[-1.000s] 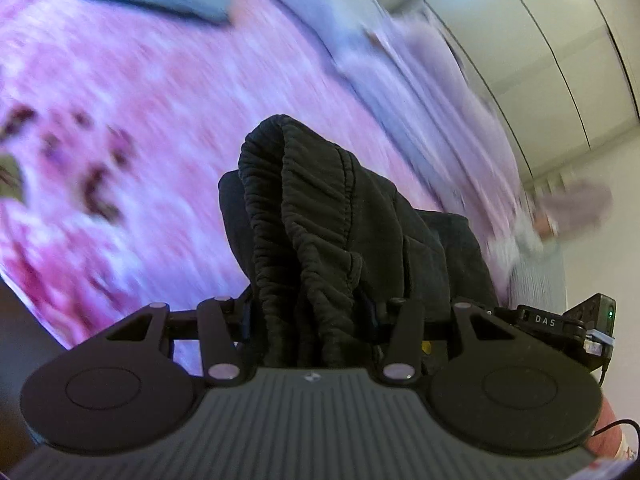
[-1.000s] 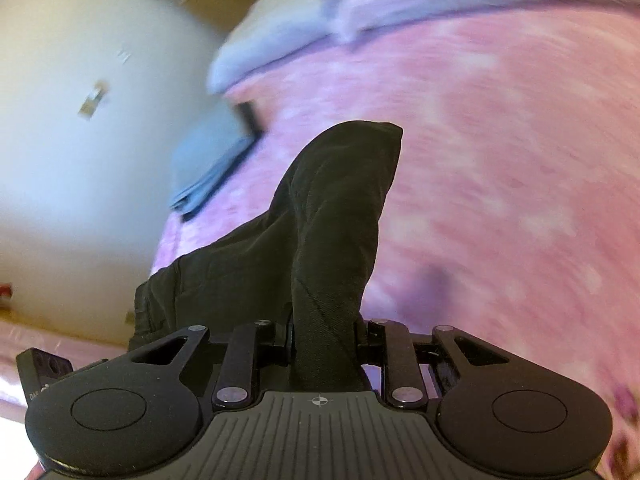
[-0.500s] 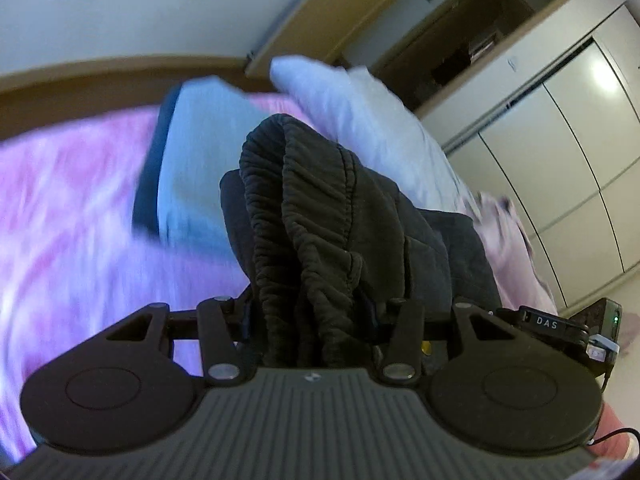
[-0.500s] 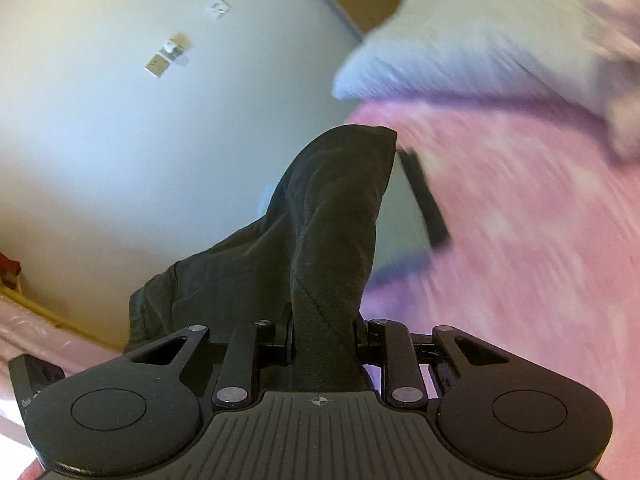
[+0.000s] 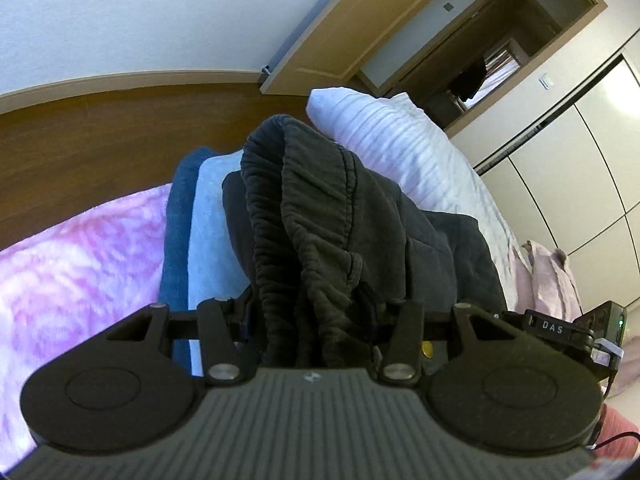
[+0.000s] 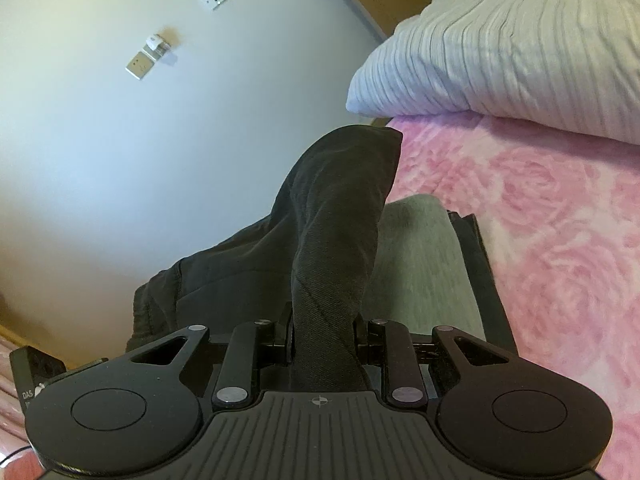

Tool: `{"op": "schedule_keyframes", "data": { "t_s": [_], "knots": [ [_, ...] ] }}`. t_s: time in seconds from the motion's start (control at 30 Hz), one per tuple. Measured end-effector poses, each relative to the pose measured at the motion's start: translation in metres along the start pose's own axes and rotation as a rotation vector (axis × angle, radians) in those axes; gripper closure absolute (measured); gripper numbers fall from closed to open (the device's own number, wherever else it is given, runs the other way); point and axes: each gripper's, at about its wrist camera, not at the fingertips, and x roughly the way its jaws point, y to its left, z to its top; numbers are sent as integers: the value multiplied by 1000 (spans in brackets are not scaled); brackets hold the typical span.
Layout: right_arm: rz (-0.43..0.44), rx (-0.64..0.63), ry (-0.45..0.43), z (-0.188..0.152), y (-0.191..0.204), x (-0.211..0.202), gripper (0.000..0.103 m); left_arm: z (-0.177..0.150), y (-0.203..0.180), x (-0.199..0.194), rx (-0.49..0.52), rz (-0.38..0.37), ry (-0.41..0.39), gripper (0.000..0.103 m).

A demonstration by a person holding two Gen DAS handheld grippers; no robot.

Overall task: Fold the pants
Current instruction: 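Carry the bundle with both grippers toward the light blue clothes stack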

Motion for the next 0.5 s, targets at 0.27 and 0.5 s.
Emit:
{"op": "schedule_keyframes", "data": {
  "t_s": [0.27,0.5],
  "knots": [
    [-93,-4,21,0,-18,31,69,-2,17,32,8,36,12,52],
    [-287,5,-50,-5,-12,14,44,4,14,12,68,100,29,46]
  ]
}}
